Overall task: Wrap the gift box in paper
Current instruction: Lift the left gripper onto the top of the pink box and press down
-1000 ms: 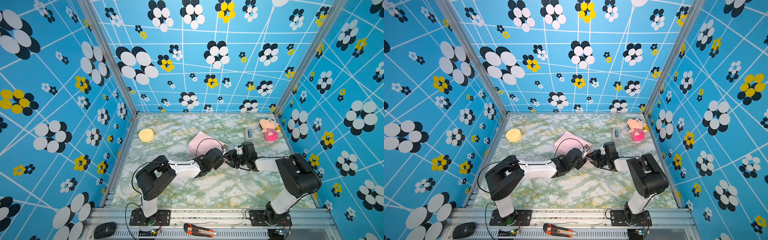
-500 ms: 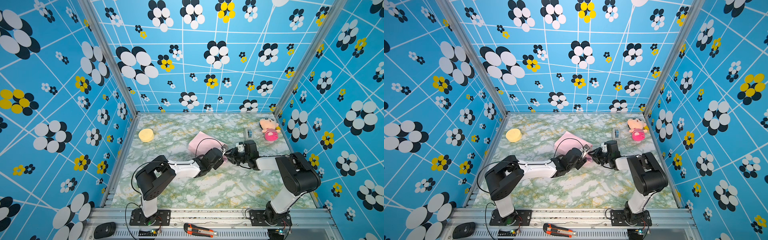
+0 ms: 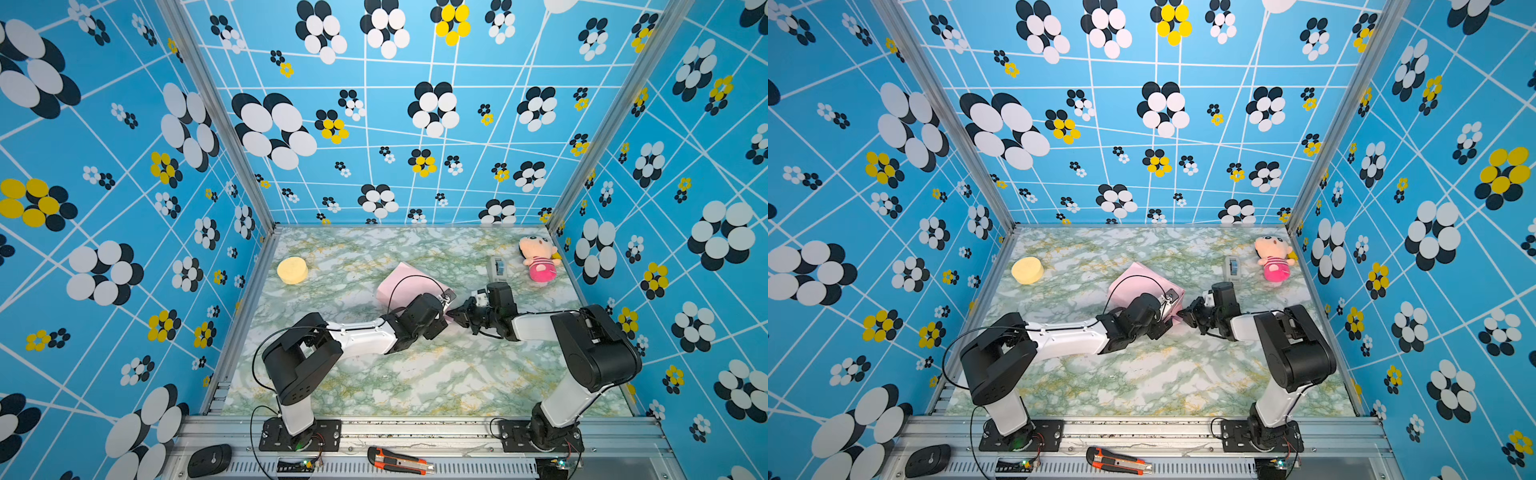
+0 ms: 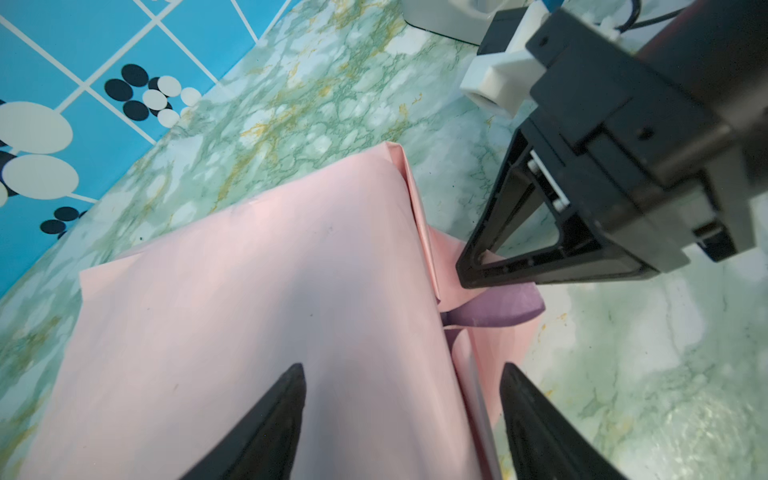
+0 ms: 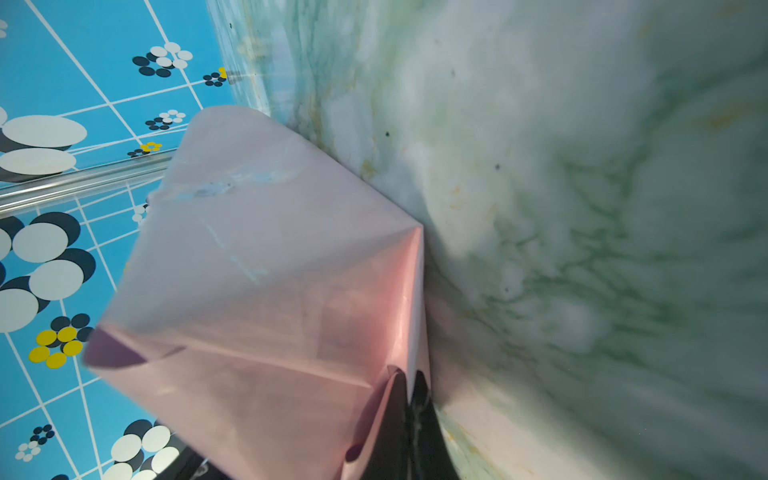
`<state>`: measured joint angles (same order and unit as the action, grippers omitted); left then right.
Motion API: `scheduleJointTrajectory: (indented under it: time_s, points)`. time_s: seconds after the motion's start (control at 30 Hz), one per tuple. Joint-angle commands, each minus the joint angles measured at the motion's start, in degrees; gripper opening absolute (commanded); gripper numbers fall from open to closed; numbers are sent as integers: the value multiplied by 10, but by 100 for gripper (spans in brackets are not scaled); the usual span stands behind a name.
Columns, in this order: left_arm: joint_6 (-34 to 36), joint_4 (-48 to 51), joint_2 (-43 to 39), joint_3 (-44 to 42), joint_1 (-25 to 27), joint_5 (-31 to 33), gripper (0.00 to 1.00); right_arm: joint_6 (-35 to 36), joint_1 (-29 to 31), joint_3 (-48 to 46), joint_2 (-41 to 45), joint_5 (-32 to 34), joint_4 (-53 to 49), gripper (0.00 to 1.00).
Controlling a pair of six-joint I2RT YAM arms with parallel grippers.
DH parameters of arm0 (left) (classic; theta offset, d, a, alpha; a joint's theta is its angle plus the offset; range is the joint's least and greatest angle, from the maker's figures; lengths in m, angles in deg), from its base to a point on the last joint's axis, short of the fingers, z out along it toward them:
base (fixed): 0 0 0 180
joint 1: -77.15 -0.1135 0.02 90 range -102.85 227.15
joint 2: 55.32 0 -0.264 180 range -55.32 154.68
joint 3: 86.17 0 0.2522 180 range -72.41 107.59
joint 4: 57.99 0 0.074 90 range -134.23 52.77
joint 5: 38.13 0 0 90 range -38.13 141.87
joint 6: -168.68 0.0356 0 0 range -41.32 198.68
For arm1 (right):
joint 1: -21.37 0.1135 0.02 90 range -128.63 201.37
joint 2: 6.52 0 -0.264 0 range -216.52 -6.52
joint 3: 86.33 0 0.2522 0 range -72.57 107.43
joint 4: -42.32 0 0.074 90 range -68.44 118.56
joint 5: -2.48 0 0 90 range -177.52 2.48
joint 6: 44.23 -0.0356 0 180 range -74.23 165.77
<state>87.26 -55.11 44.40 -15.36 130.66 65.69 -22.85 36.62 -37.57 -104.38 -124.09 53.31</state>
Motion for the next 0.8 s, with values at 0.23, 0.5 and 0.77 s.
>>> scheduleJointTrajectory:
  time_s: [0.23, 0.5, 0.77]
  points:
    - [-163, 186, -81, 87, -180, -207, 76, -5, 5, 2, 16, 11, -21, 0]
    - [-149, 204, -4, 113, -212, -261, 64, -1, 7, 13, 26, 13, -41, 0]
    - [-117, 200, 40, 131, -188, -271, 48, -13, 8, 19, 32, 16, -41, 0]
